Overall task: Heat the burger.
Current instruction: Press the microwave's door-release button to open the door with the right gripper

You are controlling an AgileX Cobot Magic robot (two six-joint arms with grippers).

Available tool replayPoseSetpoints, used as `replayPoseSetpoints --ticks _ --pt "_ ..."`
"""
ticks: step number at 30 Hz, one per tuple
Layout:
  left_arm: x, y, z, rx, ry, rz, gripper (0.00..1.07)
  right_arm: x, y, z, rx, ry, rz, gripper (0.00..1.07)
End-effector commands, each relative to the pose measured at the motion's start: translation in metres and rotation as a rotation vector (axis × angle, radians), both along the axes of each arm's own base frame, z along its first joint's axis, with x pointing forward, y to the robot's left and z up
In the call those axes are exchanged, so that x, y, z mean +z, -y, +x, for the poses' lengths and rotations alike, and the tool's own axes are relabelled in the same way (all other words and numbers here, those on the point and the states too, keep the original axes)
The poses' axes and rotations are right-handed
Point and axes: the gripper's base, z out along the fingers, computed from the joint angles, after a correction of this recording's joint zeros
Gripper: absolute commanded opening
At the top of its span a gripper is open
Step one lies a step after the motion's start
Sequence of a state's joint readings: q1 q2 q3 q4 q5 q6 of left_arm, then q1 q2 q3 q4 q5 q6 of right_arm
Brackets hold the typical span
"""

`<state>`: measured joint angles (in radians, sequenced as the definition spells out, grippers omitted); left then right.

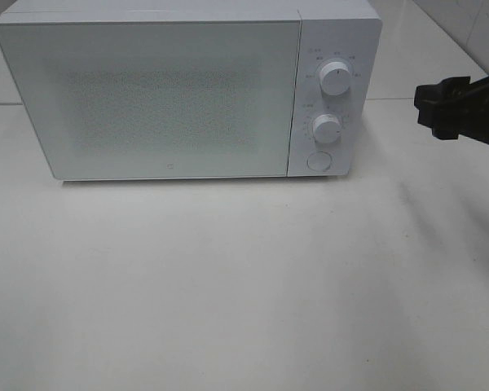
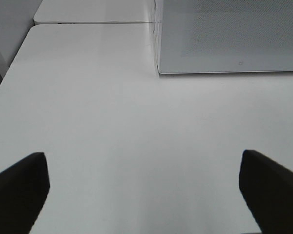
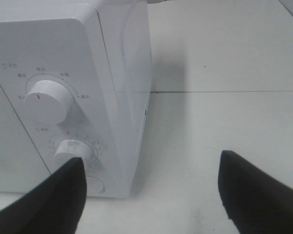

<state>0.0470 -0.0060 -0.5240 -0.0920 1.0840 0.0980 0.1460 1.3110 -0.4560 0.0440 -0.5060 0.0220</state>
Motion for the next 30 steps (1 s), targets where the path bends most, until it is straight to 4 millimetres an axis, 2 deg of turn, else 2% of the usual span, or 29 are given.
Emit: replayPoseSetpoints --ticks 1,5,7,10,22,30 --pt "0.0 0.0 0.0 0.005 0.012 -0.005 0.98 -0.009 0.004 0.002 -0.042 0.088 0.005 0.75" --pt "0.0 0.0 0.0 0.005 0.012 -0.005 0.98 -0.021 0.006 0.001 -0.064 0.103 -0.014 0.75" --pt "0.0 0.0 0.0 0.005 0.012 -0.005 0.98 -0.032 -0.002 0.002 -0.072 0.115 -0.034 0.75" --pt "0.0 0.0 0.0 0.005 0.012 -0.005 0.98 -0.035 -0.005 0.002 -0.071 0.109 -0.041 0.75" --pt "0.0 0.0 0.0 0.005 0.012 -0.005 0.98 -0.058 -0.048 -0.002 -0.077 0.118 -0.062 0.75" --pt "0.0 0.0 0.0 0.005 0.012 -0.005 0.98 -0.064 -0.079 -0.019 -0.072 0.114 -0.059 0.75"
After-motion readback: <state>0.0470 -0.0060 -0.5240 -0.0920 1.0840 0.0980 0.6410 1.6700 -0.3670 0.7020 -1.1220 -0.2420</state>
